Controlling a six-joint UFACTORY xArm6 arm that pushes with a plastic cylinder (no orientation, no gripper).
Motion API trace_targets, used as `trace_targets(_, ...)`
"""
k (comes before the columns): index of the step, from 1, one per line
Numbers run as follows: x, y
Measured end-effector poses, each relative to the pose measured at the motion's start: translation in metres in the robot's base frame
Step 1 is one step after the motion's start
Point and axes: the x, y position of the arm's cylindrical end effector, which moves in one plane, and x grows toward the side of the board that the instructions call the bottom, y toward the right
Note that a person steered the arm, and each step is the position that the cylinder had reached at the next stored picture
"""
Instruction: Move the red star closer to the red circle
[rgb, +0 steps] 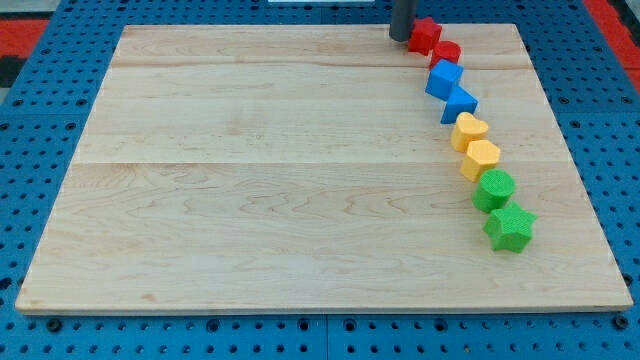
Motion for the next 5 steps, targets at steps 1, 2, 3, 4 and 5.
trace_targets(1,0.0006,0.0005)
trace_targets(2,0.0006,0.0039)
trace_targets(3,-0.0040,0.0029)
trace_targets(4,-0.0079,0.0055)
trace_targets(5,-0.0079,0.0097)
